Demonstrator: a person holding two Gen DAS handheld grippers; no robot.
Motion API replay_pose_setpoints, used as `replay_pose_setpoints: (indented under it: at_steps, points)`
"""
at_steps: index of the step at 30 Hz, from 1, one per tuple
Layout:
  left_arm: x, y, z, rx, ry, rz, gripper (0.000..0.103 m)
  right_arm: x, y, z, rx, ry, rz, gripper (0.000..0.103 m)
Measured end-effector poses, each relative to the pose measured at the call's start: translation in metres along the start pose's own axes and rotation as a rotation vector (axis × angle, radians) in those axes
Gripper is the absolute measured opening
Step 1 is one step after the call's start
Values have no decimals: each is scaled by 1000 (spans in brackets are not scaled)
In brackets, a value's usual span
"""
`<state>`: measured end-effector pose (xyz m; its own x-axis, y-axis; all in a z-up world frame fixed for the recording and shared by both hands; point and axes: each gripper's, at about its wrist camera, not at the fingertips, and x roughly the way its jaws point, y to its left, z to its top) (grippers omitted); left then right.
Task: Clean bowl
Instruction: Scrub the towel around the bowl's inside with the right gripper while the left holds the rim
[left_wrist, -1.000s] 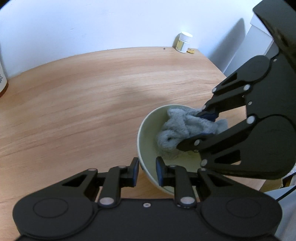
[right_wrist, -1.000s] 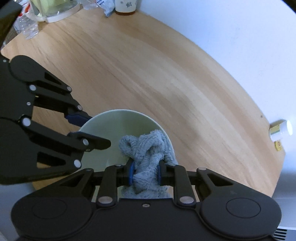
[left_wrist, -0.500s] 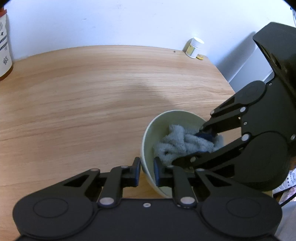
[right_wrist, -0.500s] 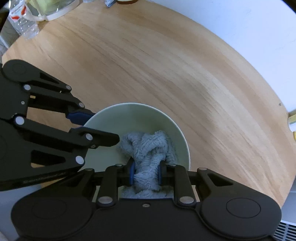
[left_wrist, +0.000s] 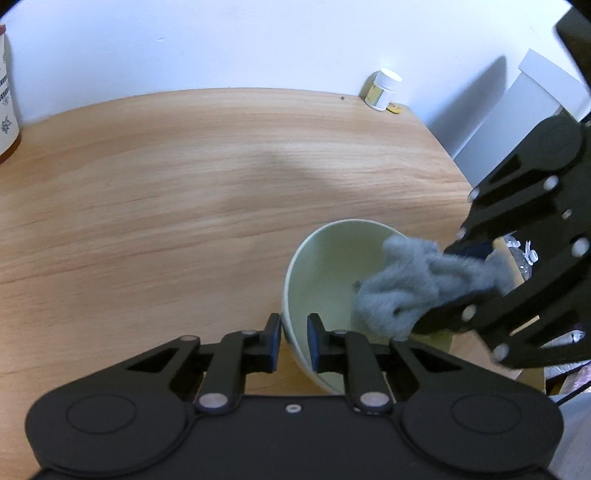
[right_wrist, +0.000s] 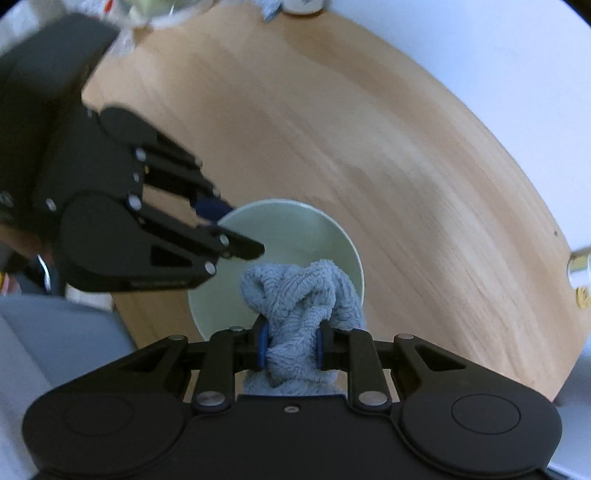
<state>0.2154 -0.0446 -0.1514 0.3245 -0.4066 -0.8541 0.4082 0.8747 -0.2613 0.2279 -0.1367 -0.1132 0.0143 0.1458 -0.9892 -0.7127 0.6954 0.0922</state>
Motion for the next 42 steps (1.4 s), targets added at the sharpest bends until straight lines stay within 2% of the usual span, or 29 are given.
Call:
replay_pose_setpoints:
  at_steps: [8, 12, 17, 24, 26, 30, 32, 36, 39, 42]
  points:
    - [-1, -4, -1, 18, -16, 16, 16, 25, -8, 8, -37, 107, 52, 25]
    - [-2, -3, 0, 5, -14, 11, 16, 32, -5, 9, -68, 115, 40, 25]
    - [0, -2, 2, -12, -5, -9, 10, 38, -6, 6, -17, 53, 28, 26]
    - [-1, 6, 2, -90, -5, -36, 10, 29, -14, -3, 65, -60, 50, 26]
    - [-1, 7, 3, -101, -4, -41, 10, 19, -18, -4, 83, -65, 90, 26]
    - [0, 8, 5, -115, -8, -44, 10, 2, -30, -7, 111, -50, 240, 26]
    - [1, 8, 5, -119, -11, -35, 10, 5, -34, -8, 116, -38, 272, 26]
    - [5, 6, 5, -119, -5, -22, 10, 25, -45, -6, 139, 2, 406, 26]
    - [6, 2, 4, -103, 0, -14, 10, 39, -42, -3, 91, 54, 407, 26]
    - [7, 0, 2, -91, 6, -3, 11, 42, -33, -2, 13, 56, 350, 25]
